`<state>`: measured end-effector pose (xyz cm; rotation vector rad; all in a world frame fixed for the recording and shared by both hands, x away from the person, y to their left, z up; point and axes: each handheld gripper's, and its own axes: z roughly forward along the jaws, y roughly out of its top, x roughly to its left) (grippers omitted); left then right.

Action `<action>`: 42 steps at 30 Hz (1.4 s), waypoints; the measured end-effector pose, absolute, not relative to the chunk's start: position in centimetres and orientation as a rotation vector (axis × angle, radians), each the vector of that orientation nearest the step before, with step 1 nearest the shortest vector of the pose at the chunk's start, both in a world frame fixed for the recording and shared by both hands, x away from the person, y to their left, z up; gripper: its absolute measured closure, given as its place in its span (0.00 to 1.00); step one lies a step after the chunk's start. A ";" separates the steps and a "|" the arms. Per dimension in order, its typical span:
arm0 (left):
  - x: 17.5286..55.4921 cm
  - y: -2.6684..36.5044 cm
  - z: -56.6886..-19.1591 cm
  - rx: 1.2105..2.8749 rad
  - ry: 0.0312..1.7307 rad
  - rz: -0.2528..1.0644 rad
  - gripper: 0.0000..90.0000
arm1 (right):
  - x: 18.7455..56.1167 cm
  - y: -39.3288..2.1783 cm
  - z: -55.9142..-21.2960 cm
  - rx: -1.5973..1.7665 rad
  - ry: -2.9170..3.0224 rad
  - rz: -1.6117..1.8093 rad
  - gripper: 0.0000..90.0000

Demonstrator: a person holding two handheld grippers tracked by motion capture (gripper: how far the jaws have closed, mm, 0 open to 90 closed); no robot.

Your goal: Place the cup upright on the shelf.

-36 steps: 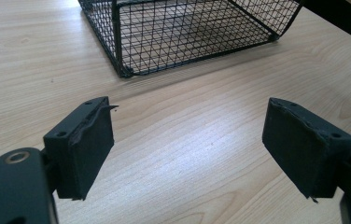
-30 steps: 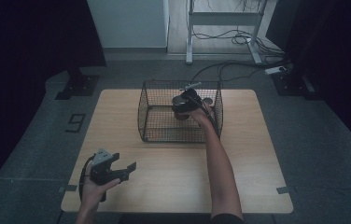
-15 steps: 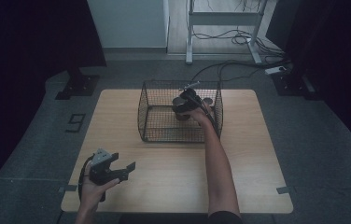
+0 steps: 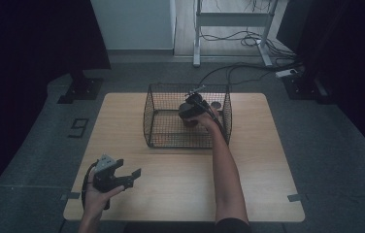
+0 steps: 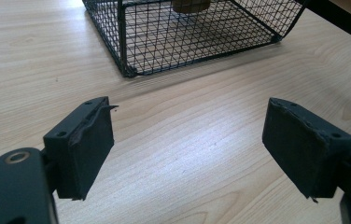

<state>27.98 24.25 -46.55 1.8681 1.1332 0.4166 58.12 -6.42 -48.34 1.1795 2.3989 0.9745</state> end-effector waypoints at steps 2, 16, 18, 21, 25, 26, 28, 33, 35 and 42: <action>28.0 24.3 -46.6 1.865 1.136 0.417 0.19 | 58.2 -6.4 -48.4 1.174 2.405 0.964 0.20; 28.0 24.4 -46.6 1.859 1.137 0.414 0.19 | 58.1 -6.7 -48.6 1.172 2.421 0.906 0.20; 28.0 24.4 -46.6 1.860 1.136 0.413 0.19 | 58.1 -6.8 -48.5 1.168 2.433 0.896 0.20; 28.0 24.4 -46.6 1.860 1.136 0.413 0.19 | 57.9 -6.9 -48.5 1.166 2.452 0.872 0.20; 28.0 24.4 -46.6 1.859 1.137 0.411 0.19 | 57.7 -7.1 -48.5 1.170 2.472 0.840 0.20; 28.0 24.4 -46.6 1.859 1.137 0.412 0.19 | 57.6 -7.1 -48.4 1.162 2.477 0.830 0.19; 28.0 24.3 -46.6 1.859 1.138 0.412 0.19 | 57.5 -7.2 -48.4 1.153 2.487 0.809 0.19; 28.1 24.0 -46.7 1.868 1.131 0.407 0.19 | 57.2 -7.6 -48.5 1.162 2.491 0.770 0.15; 28.1 23.9 -46.7 1.871 1.128 0.407 0.19 | 57.1 -7.8 -48.5 1.160 2.492 0.778 0.14; 28.1 24.0 -46.7 1.872 1.131 0.408 0.19 | 56.8 -8.0 -48.1 1.174 2.457 0.859 0.09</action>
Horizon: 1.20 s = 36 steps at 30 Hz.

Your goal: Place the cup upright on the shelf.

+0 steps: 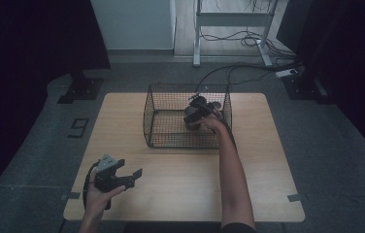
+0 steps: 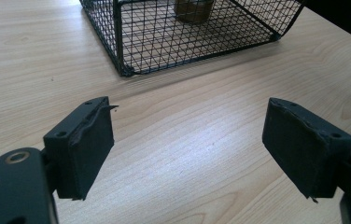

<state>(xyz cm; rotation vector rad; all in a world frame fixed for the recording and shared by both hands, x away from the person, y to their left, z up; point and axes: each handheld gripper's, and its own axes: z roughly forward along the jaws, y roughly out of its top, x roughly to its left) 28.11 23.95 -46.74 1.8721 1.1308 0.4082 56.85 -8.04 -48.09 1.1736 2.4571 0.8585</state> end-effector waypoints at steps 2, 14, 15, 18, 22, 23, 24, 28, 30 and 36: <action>28.2 24.0 -46.8 1.871 1.134 0.410 0.19 | 56.8 -8.0 -47.8 1.179 2.437 0.878 0.07; 28.0 24.7 -46.5 1.851 1.151 0.423 0.19 | 55.1 -8.4 -45.0 1.157 2.319 1.027 0.05; 28.0 24.7 -46.5 1.853 1.150 0.424 0.19 | 54.9 -8.4 -44.7 1.153 2.313 1.043 0.06; 28.1 24.8 -46.6 1.854 1.159 0.425 0.19 | 54.0 -8.5 -43.8 1.147 2.289 1.099 0.09; 28.0 24.9 -46.5 1.853 1.162 0.435 0.19 | 52.6 -8.8 -42.9 1.124 2.277 1.133 0.10; 28.0 24.9 -46.5 1.851 1.161 0.434 0.19 | 52.2 -9.0 -42.6 1.122 2.271 1.134 0.11; 27.9 24.8 -46.4 1.850 1.160 0.437 0.19 | 51.9 -9.2 -42.4 1.130 2.263 1.138 0.11; 27.9 24.8 -46.4 1.850 1.161 0.442 0.19 | 50.3 -10.1 -41.5 1.112 2.216 1.197 0.14; 27.9 24.7 -46.4 1.855 1.163 0.444 0.19 | 49.5 -10.5 -41.2 1.090 2.209 1.202 0.14; 27.9 24.3 -46.5 1.868 1.156 0.442 0.19 | 46.9 -12.2 -40.7 1.054 2.205 1.238 0.17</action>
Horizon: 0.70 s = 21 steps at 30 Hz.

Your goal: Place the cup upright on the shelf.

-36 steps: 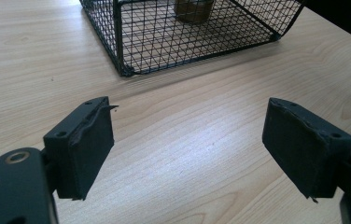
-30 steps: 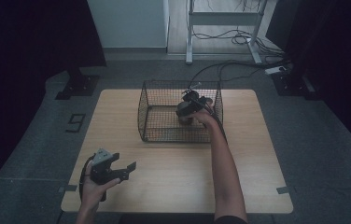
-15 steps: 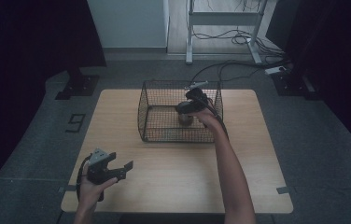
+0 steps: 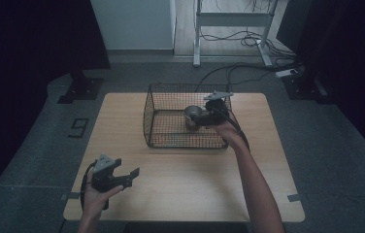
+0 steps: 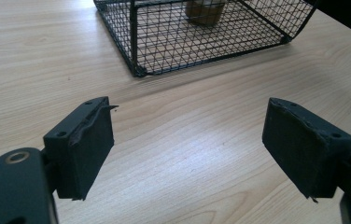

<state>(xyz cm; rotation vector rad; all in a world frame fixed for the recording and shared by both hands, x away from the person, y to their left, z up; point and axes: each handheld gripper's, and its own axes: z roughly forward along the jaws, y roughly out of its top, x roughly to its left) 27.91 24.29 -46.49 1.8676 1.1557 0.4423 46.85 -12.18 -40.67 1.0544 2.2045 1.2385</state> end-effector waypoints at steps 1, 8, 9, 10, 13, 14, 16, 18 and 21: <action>27.9 24.2 -46.5 1.872 1.153 0.442 0.19 | 46.4 -12.4 -40.7 1.052 2.198 1.239 0.17; 28.0 23.8 -46.7 1.888 1.148 0.438 0.19 | 43.5 -14.2 -40.9 1.040 2.172 1.262 0.19; 28.0 23.8 -46.8 1.890 1.146 0.438 0.19 | 43.2 -14.5 -41.0 1.041 2.166 1.269 0.19; 28.0 23.7 -46.8 1.892 1.145 0.439 0.19 | 42.8 -14.8 -41.1 1.044 2.162 1.276 0.19; 28.0 23.6 -46.8 1.892 1.145 0.437 0.19 | 41.6 -15.8 -41.4 1.036 2.147 1.295 0.20; 28.0 23.6 -46.8 1.892 1.146 0.436 0.19 | 41.2 -16.1 -41.5 1.034 2.142 1.294 0.21; 28.0 23.6 -46.8 1.894 1.145 0.435 0.19 | 40.4 -16.6 -42.0 1.034 2.139 1.284 0.21; 28.0 23.5 -46.8 1.895 1.144 0.435 0.19 | 39.6 -17.2 -42.7 1.039 2.141 1.279 0.21; 28.0 23.3 -46.9 1.902 1.141 0.432 0.19 | 38.5 -18.2 -43.8 1.052 2.138 1.279 0.21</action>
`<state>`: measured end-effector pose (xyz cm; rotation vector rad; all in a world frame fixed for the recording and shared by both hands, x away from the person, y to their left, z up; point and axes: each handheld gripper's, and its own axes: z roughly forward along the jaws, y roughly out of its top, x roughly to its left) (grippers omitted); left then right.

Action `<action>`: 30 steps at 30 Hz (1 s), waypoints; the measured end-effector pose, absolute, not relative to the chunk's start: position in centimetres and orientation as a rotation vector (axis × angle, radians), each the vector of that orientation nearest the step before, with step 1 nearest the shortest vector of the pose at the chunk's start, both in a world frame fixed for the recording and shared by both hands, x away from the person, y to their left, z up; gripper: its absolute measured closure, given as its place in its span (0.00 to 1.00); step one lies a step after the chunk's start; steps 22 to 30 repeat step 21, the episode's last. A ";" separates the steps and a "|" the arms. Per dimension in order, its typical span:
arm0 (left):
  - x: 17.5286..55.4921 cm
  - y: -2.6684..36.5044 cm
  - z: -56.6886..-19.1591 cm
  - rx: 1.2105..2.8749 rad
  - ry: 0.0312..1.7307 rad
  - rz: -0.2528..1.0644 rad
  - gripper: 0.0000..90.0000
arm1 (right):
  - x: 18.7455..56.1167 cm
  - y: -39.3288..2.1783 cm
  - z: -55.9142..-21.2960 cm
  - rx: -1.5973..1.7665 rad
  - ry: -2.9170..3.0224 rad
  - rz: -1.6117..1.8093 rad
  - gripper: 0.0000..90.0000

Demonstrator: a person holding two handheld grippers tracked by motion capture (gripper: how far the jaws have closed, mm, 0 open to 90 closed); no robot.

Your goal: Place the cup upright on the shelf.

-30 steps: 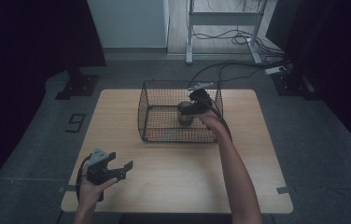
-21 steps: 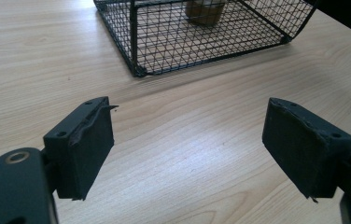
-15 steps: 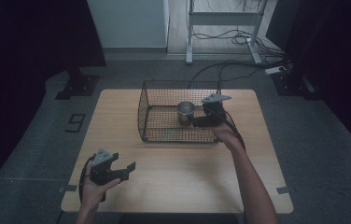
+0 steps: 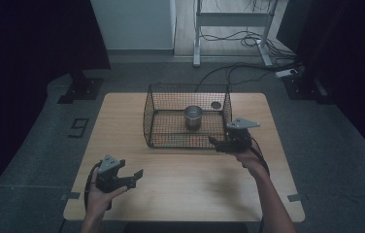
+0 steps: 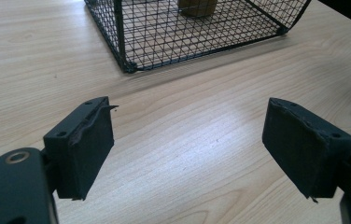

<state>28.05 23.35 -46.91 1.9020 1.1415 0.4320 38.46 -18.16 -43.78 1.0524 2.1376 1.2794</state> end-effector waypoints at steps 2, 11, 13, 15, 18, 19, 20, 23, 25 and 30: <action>28.1 23.2 -47.0 1.906 1.138 0.430 0.19 | 37.8 -18.7 -44.6 1.056 2.139 1.273 0.21; 28.2 22.9 -47.2 1.919 1.138 0.426 0.19 | 35.6 -20.2 -48.0 1.090 2.133 1.258 0.21; 28.2 22.8 -47.2 1.920 1.137 0.424 0.19 | 35.4 -20.3 -48.6 1.096 2.130 1.258 0.21; 28.1 22.7 -47.2 1.926 1.129 0.423 0.19 | 35.4 -20.4 -48.7 1.096 2.121 1.259 0.21; 28.1 22.6 -47.1 1.924 1.127 0.425 0.19 | 35.3 -20.4 -48.8 1.094 2.109 1.265 0.20; 28.1 22.7 -47.2 1.925 1.129 0.424 0.19 | 35.2 -20.4 -48.9 1.096 2.107 1.259 0.20; 28.1 22.7 -47.2 1.925 1.131 0.425 0.19 | 35.2 -20.4 -49.1 1.097 2.106 1.253 0.20; 28.2 22.8 -47.2 1.922 1.134 0.425 0.19 | 35.2 -20.4 -49.3 1.104 2.110 1.244 0.19; 28.2 22.8 -47.2 1.922 1.134 0.425 0.19 | 35.2 -20.4 -49.3 1.104 2.110 1.244 0.19; 28.2 22.8 -47.2 1.922 1.134 0.425 0.19 | 35.2 -20.4 -49.3 1.104 2.110 1.244 0.19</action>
